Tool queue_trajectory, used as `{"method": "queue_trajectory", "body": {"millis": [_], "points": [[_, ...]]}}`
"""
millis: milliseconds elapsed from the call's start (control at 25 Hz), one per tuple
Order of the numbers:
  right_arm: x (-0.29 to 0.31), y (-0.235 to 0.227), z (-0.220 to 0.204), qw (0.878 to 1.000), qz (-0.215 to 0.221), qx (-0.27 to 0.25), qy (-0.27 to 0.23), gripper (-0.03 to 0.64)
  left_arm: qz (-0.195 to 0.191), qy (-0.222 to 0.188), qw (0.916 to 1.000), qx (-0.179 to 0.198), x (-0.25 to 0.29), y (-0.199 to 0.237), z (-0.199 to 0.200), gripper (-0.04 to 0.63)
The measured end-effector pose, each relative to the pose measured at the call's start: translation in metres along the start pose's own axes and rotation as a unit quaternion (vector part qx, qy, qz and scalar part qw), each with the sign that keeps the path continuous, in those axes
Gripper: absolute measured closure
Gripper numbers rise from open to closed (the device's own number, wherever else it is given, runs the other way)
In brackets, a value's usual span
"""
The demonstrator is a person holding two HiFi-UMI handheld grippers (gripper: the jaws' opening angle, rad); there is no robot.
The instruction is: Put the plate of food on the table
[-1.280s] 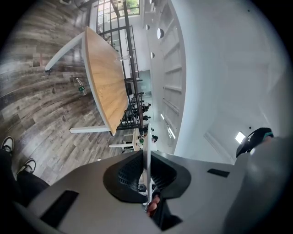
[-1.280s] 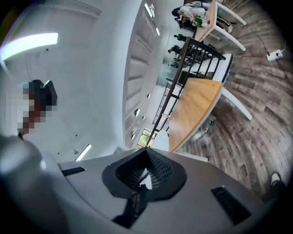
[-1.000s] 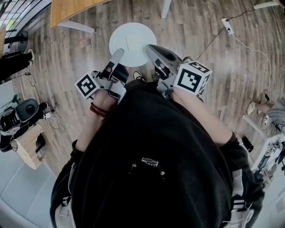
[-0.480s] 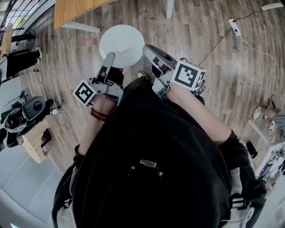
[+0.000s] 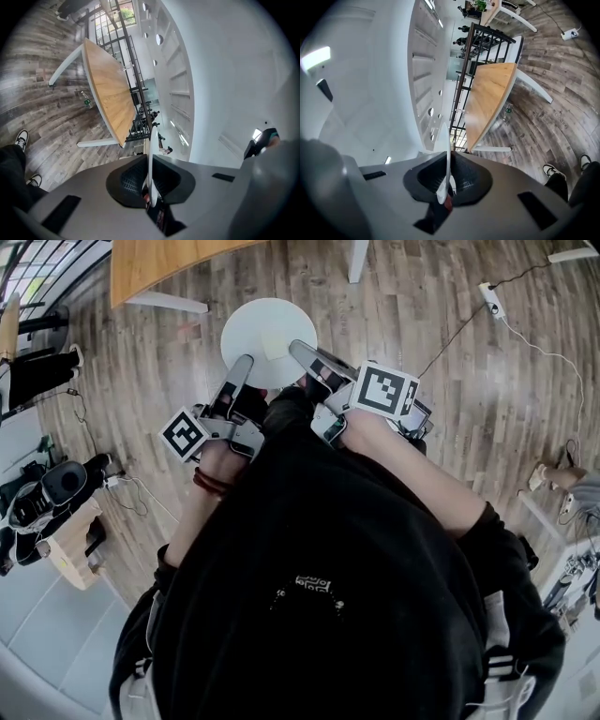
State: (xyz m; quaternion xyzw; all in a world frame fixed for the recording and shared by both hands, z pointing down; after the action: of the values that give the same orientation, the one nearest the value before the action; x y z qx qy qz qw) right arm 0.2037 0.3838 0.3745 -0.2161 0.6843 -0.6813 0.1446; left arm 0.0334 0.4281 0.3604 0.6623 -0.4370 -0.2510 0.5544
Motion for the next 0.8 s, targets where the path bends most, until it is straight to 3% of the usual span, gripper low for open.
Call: {"method": "queue_trajectory", "body": {"millis": [160,280,560,800], "points": [[0.016,0.001,0.006,1.000,-0.004,-0.002,-0.010,0.581,-0.013,0.004,0.9999,-0.007,0.009,0.007,0.016,0.571],[0.050,0.005,0.022,1.000,-0.009,-0.010,-0.017,0.581,-0.028,0.009,0.9996,-0.003,0.025,0.015,0.051,0.571],[0.116,0.024,0.041,0.997,-0.055,-0.053,-0.012,0.581,-0.057,0.009,0.9972,-0.047,0.044,0.035,0.115,0.571],[0.173,0.024,0.037,0.997,-0.067,-0.043,-0.023,0.582,-0.049,-0.003,0.9959,-0.076,0.035,0.059,0.159,0.571]]}}
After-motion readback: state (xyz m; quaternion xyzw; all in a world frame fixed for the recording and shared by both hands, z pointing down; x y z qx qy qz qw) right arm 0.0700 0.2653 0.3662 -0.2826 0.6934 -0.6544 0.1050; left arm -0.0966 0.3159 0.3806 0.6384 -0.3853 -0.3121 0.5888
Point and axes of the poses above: the fingertips, and each gripper's own axes: x forward along the fingers, y to its left, z out of its top, the point moved 6 cm from there along -x, backward along the fingers, and after that the axes turned 5 degrees about x, right-handed, at the moved point
